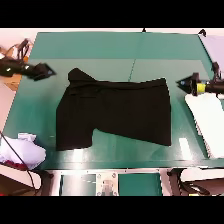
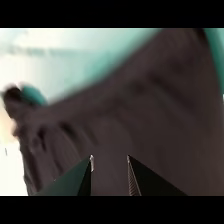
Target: Fold the shirts.
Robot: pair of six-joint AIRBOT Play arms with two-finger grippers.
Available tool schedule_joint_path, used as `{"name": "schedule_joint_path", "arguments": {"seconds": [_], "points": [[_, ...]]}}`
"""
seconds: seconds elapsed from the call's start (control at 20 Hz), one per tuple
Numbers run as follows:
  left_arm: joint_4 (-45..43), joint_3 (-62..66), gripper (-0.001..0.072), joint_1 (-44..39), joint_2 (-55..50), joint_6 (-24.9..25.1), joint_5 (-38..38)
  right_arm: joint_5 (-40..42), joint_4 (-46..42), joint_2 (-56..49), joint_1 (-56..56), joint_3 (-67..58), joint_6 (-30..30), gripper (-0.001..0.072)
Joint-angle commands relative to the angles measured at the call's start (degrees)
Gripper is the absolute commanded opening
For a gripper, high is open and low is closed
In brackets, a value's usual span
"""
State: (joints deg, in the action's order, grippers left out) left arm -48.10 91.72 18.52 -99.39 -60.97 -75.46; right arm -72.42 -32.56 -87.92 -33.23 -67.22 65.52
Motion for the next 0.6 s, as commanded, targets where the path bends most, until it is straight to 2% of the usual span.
{"name": "schedule_joint_path", "arguments": {"seconds": [0.0, 0.25, 0.55], "points": [[-1.73, -7.32, 0.0637, 4.92, -0.15, 2.01, -9.25, -2.54, -5.64, 7.69, -4.79, 11.61, -0.22, 0.026], [-0.66, -21.31, 0.0637, 3.34, -0.63, 7.56, -0.63, -1.49, -6.34, 15.98, -7.98, 25.7, -0.2, 0.0262], [-0.57, -22.73, 0.0635, 0.68, -2.36, 8.98, -1.81, -1.33, -12.57, 18.97, -7.98, 32.02, 1.9, 0.0304]]}}
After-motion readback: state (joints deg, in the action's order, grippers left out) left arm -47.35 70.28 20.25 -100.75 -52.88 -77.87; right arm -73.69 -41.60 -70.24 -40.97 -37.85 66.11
